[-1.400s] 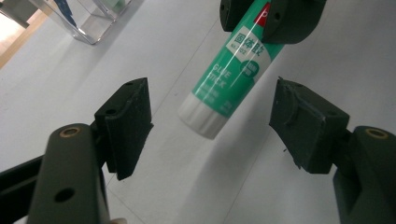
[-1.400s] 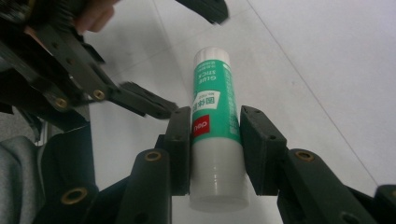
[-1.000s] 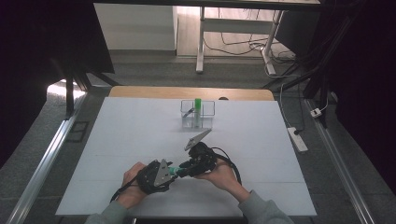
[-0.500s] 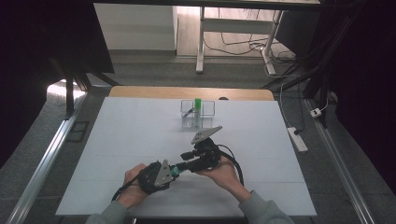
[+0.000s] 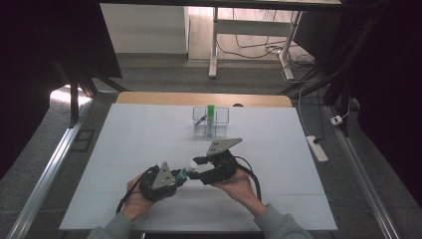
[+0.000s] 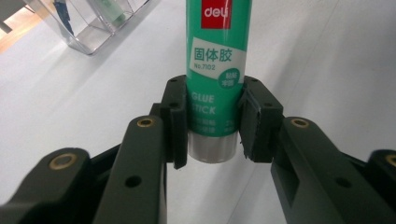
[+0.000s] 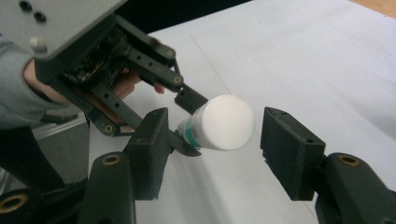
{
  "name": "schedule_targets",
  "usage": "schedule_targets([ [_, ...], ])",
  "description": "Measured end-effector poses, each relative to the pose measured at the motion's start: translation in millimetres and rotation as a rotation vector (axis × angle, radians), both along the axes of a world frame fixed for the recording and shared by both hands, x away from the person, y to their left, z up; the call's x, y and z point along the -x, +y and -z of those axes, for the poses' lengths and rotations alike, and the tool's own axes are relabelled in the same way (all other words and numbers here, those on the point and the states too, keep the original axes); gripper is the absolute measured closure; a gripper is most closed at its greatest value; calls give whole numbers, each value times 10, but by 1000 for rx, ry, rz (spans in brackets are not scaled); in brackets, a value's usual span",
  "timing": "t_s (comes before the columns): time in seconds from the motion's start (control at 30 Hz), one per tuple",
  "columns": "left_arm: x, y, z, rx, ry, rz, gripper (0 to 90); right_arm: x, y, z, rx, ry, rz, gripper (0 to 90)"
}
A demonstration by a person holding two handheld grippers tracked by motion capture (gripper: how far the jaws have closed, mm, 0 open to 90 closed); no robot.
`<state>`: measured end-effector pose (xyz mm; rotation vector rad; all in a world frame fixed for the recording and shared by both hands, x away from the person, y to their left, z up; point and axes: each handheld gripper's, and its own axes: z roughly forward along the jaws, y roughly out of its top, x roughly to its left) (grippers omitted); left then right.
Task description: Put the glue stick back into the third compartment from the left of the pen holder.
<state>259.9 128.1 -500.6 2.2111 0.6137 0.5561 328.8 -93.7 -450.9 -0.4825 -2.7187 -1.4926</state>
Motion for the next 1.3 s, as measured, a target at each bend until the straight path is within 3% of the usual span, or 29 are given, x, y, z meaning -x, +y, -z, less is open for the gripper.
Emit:
schedule_targets([
  [0.13,2,-6,-5,17,6,7,655,13,40,45,27,-3,-7,413],
  [0.43,-6,-29,8,8,23,24,655,72,93,55,49,-42,-15,441],
  [0.7,-1,-54,15,11,24,29,655,65,96,83,51,-46,-1,479],
  [0.83,2,-56,14,7,22,30,654,91,118,91,79,-74,4,477],
  [1.17,6,-71,16,13,17,32,654,81,133,124,85,-49,10,481],
  [1.3,8,-78,19,11,15,34,654,76,126,126,66,-42,19,535],
])
